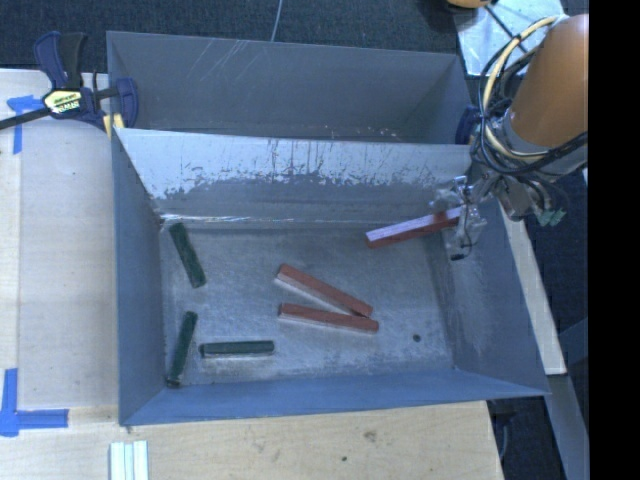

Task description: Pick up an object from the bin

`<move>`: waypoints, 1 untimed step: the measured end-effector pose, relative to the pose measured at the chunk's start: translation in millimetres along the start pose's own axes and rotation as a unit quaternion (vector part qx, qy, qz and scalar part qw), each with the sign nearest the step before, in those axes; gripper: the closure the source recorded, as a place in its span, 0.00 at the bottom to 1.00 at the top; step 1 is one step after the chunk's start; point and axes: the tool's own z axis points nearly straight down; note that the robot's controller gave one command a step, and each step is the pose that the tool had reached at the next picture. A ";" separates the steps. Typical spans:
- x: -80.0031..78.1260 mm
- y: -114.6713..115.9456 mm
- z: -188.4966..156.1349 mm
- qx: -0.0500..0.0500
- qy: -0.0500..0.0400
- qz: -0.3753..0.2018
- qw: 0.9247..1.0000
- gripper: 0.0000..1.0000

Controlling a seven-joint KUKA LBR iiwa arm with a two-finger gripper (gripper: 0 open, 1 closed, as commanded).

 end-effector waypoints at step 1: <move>0.5 0.2 0.9 0.000 0.001 0.000 1.000 1.00</move>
Offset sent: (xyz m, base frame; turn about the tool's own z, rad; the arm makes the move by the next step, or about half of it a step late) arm -0.0261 0.0136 0.0866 -0.2027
